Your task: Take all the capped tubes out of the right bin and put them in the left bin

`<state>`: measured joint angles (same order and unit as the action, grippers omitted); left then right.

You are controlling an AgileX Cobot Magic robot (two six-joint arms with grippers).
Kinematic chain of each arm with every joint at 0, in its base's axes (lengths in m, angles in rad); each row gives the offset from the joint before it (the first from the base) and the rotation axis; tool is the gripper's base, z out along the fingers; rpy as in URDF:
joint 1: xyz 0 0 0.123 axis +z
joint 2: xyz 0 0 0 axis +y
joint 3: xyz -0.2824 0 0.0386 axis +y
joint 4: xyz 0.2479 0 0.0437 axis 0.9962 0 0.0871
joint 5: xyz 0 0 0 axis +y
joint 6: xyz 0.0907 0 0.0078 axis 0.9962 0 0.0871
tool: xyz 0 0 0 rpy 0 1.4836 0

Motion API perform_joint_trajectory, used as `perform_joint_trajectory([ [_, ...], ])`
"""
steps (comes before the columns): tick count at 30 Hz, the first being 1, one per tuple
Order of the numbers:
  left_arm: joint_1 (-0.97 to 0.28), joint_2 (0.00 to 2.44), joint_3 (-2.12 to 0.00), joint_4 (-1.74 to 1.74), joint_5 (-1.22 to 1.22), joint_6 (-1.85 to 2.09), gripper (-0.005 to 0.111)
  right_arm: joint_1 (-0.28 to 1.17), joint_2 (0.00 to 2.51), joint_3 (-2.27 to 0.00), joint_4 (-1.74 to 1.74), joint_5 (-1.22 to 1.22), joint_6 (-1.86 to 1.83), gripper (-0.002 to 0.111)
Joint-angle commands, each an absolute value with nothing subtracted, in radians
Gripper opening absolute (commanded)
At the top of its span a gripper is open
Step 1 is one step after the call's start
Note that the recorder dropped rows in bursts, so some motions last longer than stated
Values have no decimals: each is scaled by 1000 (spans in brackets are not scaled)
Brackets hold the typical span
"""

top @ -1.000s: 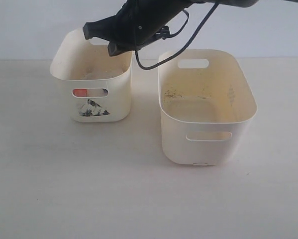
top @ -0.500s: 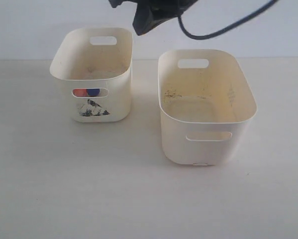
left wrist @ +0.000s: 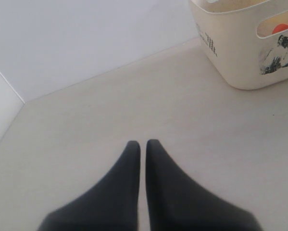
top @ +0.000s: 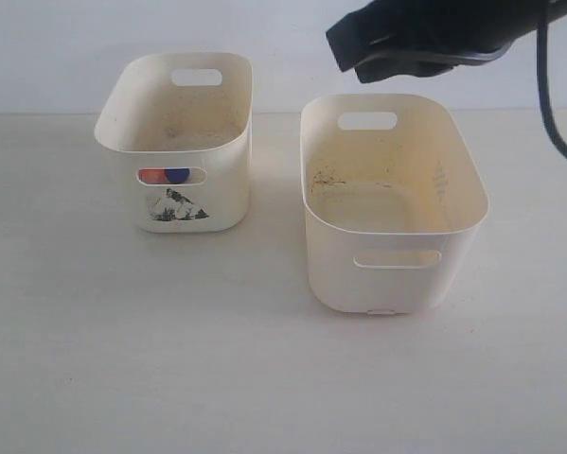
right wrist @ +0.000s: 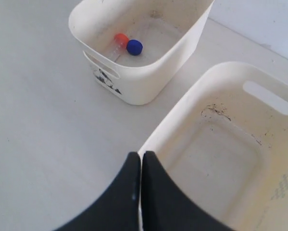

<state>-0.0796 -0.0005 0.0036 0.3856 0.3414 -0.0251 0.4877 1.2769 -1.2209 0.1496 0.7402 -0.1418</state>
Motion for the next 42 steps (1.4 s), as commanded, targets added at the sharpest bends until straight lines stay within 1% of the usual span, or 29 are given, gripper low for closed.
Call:
perform_joint_trajectory([
  [1, -85, 0, 0, 383, 336, -35, 4, 488, 1259, -1216, 144, 706, -138, 0],
  [13, -85, 0, 0, 383, 336, -35, 4, 488, 1245, -1216, 144, 679, -141, 0],
  [21, -85, 0, 0, 383, 336, -35, 4, 469, 1113, -1197, 41, 660, -152, 0],
  [24, -85, 0, 0, 383, 336, -35, 4, 393, 1042, -1133, 73, 579, -139, 0],
  [31, -85, 0, 0, 383, 336, -35, 4, 194, 864, -882, 173, 442, -137, 0],
  [37, -85, 0, 0, 383, 336, -35, 4, 54, 631, -651, 176, 371, -135, 0],
  [42, -85, 0, 0, 383, 336, -35, 4, -21, 423, -487, 179, 338, -133, 0],
])
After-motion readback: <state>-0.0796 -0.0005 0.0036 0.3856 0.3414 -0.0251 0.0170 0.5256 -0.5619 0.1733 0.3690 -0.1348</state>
